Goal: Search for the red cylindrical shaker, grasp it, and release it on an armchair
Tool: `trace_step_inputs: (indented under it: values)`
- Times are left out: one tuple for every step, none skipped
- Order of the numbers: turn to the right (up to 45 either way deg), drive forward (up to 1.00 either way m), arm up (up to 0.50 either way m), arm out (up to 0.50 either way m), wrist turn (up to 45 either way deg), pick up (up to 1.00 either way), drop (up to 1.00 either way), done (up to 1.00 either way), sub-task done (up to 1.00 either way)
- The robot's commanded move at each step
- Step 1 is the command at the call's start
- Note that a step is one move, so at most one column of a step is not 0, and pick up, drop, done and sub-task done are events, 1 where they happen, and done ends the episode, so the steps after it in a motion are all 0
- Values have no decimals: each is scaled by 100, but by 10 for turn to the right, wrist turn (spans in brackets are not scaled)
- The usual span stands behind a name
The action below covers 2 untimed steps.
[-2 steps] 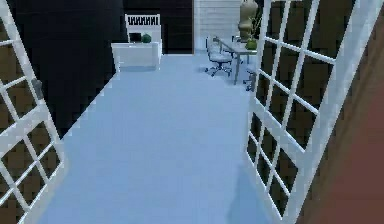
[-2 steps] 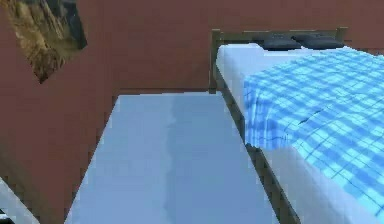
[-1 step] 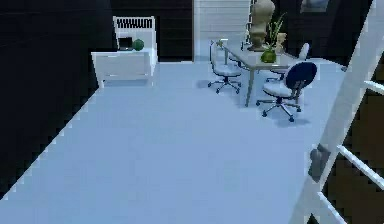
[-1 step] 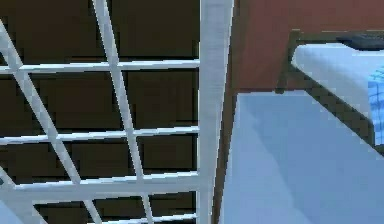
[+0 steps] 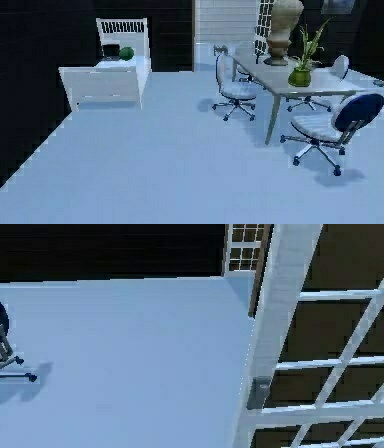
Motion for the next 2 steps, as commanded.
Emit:
trace_step_inputs:
  values:
    - [0,100,0,0,0,0,0,0,0]
    - [-30,0,0,0,0,0,0,0,0]
